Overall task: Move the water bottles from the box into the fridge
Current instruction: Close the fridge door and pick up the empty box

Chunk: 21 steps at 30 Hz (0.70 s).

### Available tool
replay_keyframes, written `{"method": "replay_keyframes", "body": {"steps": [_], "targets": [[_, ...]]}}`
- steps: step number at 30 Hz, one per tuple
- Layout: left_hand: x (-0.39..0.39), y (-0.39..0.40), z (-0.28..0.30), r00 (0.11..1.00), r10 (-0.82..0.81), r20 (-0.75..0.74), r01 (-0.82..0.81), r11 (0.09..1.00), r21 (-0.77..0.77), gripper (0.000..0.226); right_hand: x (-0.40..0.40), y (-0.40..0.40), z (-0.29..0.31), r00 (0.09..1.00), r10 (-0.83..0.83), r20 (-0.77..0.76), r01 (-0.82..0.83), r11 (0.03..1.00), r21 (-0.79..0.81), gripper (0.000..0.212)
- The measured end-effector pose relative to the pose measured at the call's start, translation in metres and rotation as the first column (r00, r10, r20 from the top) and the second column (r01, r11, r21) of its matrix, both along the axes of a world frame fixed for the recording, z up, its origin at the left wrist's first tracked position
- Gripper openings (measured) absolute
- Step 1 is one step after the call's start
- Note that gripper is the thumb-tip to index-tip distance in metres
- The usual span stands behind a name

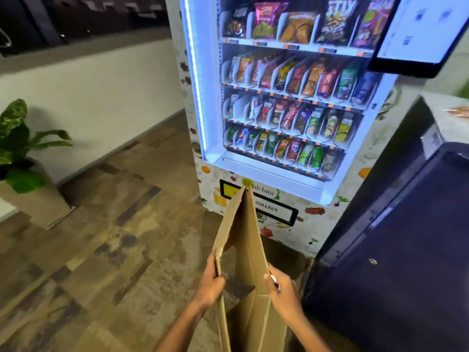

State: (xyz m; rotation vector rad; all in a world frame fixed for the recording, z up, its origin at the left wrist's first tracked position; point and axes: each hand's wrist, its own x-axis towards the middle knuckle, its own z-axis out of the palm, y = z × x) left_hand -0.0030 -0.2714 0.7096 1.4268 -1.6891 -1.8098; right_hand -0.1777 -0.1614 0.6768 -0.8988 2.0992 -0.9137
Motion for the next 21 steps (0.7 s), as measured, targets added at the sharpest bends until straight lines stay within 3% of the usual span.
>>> {"method": "replay_keyframes", "body": {"steps": [10,16,19,21], "targets": [[0.003,0.037,0.021,0.944,-0.320,-0.077,0.313,0.945,-0.098,0.091,0.056,0.036,0.041,0.982,-0.189,0.013,0.188,0.961,-0.203,0.041],[0.000,0.082,0.022,0.911,-0.339,-0.236,0.355,0.934,0.027,0.081,0.081,0.068,0.058,0.978,-0.206,-0.010,0.196,0.943,-0.267,0.041],[-0.005,0.106,0.015,0.889,-0.354,-0.289,0.394,0.915,0.089,0.091,0.091,0.089,0.060,0.973,-0.231,-0.011,0.219,0.938,-0.267,0.036],[-0.008,0.122,0.013,0.873,-0.341,-0.348,0.405,0.906,0.127,0.080,0.095,0.101,0.059,0.969,-0.248,-0.006,0.239,0.940,-0.245,0.034]]}}
